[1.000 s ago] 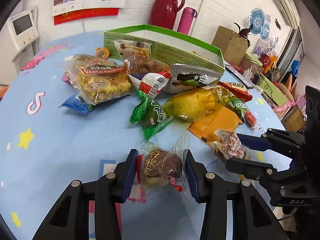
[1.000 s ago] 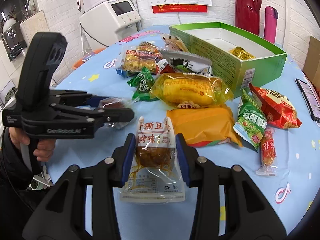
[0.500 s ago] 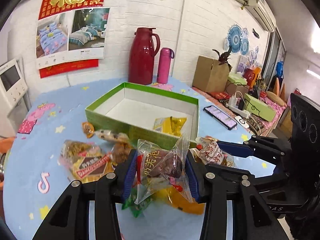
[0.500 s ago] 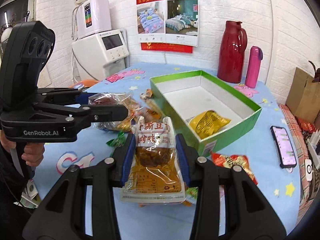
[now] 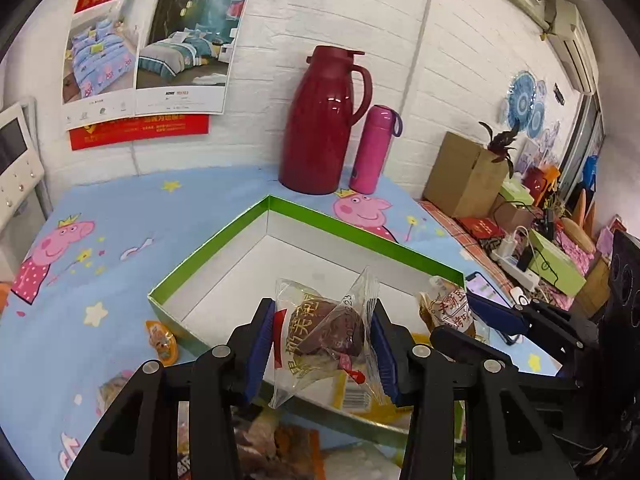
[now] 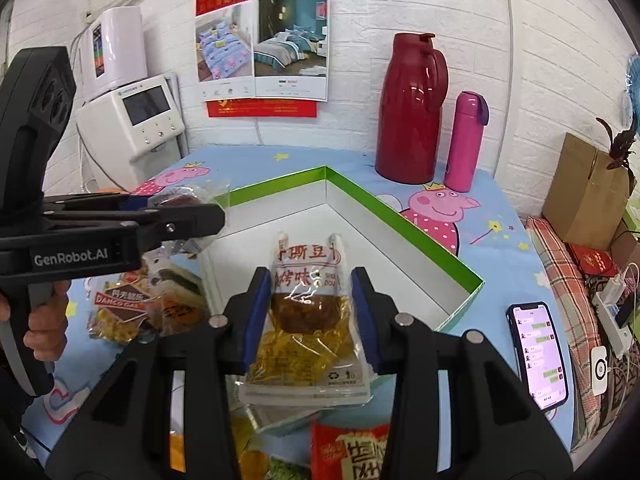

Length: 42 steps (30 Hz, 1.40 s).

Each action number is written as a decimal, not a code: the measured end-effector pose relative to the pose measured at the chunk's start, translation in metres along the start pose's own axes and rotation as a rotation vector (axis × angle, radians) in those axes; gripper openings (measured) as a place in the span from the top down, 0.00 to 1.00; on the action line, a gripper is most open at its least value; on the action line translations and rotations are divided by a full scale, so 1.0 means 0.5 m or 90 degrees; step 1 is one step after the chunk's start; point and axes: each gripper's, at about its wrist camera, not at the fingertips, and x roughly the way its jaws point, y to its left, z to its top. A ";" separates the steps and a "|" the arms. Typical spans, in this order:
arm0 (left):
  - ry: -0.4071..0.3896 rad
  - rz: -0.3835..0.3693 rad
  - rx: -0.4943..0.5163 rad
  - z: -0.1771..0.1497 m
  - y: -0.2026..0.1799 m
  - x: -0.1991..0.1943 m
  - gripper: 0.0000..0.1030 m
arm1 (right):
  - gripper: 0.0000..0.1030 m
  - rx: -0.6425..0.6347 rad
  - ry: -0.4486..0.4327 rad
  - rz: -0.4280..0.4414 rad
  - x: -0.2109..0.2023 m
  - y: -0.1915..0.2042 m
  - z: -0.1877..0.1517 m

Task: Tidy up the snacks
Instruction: 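Lower both held snacks into the green box and open both tools, then grasp the orange snack bag with the left tool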

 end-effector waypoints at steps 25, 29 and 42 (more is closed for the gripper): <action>-0.066 0.071 0.008 -0.019 0.012 -0.042 0.00 | 0.11 -0.001 0.037 0.014 -0.011 0.005 -0.021; -0.076 0.090 0.014 -0.040 -0.011 -0.100 0.00 | 0.07 0.009 0.007 0.021 -0.075 0.024 -0.033; -0.036 0.117 -0.002 -0.164 -0.046 -0.187 0.00 | 0.06 0.001 -0.003 0.030 -0.193 0.096 -0.130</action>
